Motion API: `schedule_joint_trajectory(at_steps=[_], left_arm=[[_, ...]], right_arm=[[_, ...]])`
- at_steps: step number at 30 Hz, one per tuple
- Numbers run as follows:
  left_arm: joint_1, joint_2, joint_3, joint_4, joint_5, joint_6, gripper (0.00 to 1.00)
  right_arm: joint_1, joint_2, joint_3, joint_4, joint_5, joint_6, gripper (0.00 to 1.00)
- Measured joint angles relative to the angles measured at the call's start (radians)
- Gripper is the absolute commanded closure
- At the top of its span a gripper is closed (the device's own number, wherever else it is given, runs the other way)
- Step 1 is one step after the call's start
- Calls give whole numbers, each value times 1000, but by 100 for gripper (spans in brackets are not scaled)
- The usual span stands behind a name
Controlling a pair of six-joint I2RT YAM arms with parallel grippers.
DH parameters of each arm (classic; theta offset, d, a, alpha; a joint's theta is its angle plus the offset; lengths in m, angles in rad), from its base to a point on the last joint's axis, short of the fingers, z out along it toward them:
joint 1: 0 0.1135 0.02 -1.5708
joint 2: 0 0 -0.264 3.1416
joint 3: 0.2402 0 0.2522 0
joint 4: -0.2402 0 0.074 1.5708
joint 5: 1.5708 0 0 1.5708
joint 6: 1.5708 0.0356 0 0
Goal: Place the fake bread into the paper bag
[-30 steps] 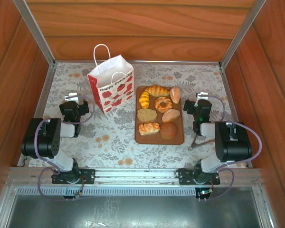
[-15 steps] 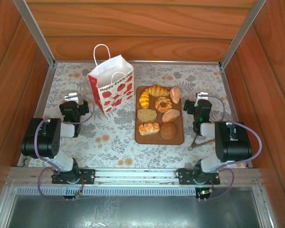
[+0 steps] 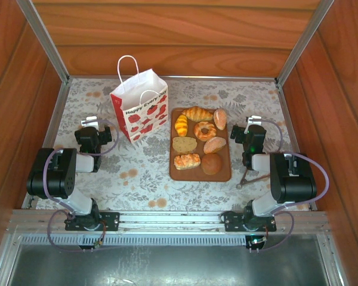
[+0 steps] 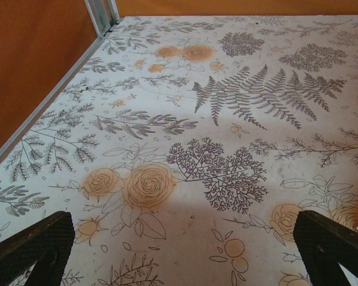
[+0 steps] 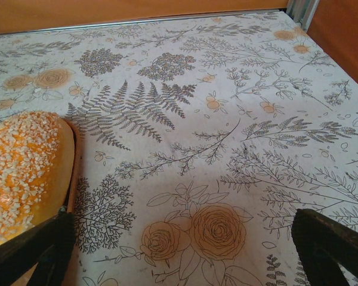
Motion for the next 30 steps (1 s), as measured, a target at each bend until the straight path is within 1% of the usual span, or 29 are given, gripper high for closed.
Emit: schedule_joint_trajectory(at_steps=[8, 11, 13, 18, 19, 23, 26, 30], left_arm=[[0, 0, 0, 0, 0, 0, 0], [0, -13, 0, -5, 8, 1, 0], [0, -48, 0, -24, 13, 2, 0], [1, -256, 24, -163, -16, -26, 0], [1, -294, 48, -207, -16, -40, 0], [1, -410, 187, -413, 10, -111, 0], [1, -483, 294, -557, 61, -175, 0], [1, -518, 478, -789, 180, -233, 7]], right_arm=[[0, -15, -8, 2, 3, 4, 0], [0, -56, -25, -4, 2, 3, 0], [0, -99, -29, -27, 3, 4, 0], [0, -330, -1, -249, -2, 53, 0], [0, -382, 18, -310, -12, 73, 0], [0, -512, 101, -529, -60, 142, 0], [0, -591, 167, -725, -103, 198, 0], [0, -672, 252, -977, -159, 248, 0]])
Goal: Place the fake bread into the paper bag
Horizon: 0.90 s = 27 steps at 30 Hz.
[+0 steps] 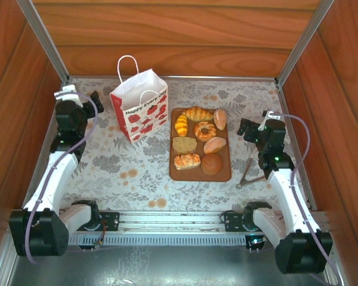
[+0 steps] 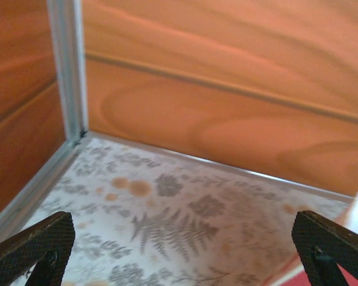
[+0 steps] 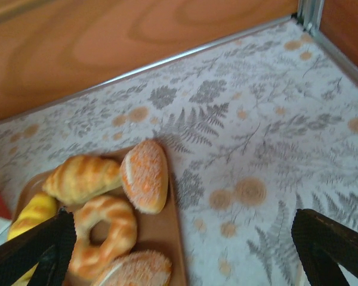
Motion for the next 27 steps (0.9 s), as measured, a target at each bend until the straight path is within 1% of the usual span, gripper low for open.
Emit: schedule_joint_trajectory(at_steps=[1, 4, 7, 9, 13, 19, 25, 27], left_arm=[[0, 10, 70, -73, 36, -6, 9], [0, 61, 246, -222, 155, -7, 11], [0, 124, 365, -318, 270, 5, 12], [-2, 179, 429, -377, 329, 26, 12], [-18, 335, 574, -505, 428, 92, 13], [-58, 523, 726, -658, 497, 193, 16], [-114, 607, 818, -749, 495, 284, 22], [-122, 624, 842, -768, 489, 300, 26]], right_arm=[[0, -14, 18, -52, -14, 7, 0], [0, -43, 64, -191, -64, 27, 0], [0, -51, 87, -304, -125, 42, 0], [0, -52, 87, -351, -160, 48, 0], [0, -53, 87, -405, -212, 66, 0], [0, -66, 87, -428, -238, 79, 0], [0, -82, 87, -443, -238, 88, 0], [0, -88, 87, -452, -238, 90, 0]])
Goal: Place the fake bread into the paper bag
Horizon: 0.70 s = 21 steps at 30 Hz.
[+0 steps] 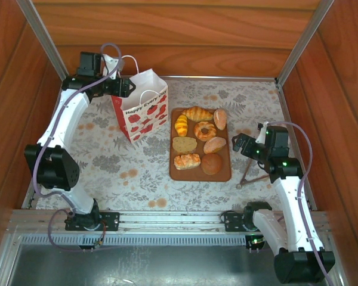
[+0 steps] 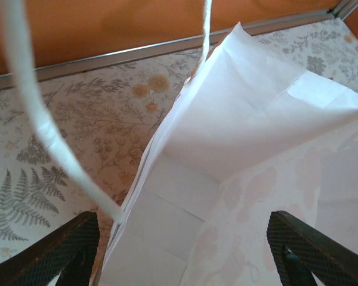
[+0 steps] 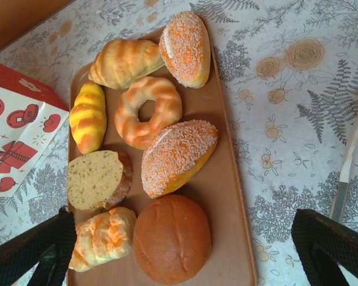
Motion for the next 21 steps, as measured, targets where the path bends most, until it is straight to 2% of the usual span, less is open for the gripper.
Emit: schedule_joint_trajectory(at_steps=[9, 12, 17, 21], left_arm=[[-1, 69, 86, -64, -35, 60, 52], [-1, 84, 99, -85, -35, 72, 66], [-1, 101, 124, -114, -44, 94, 98], [-1, 101, 133, -128, -51, 90, 100]], right_arm=[[0, -28, 0, -26, 3, 7, 0], [0, -33, 2, -32, 5, 8, 0], [0, -43, 11, -47, 10, 10, 0], [0, -60, 17, -63, 29, 20, 0]])
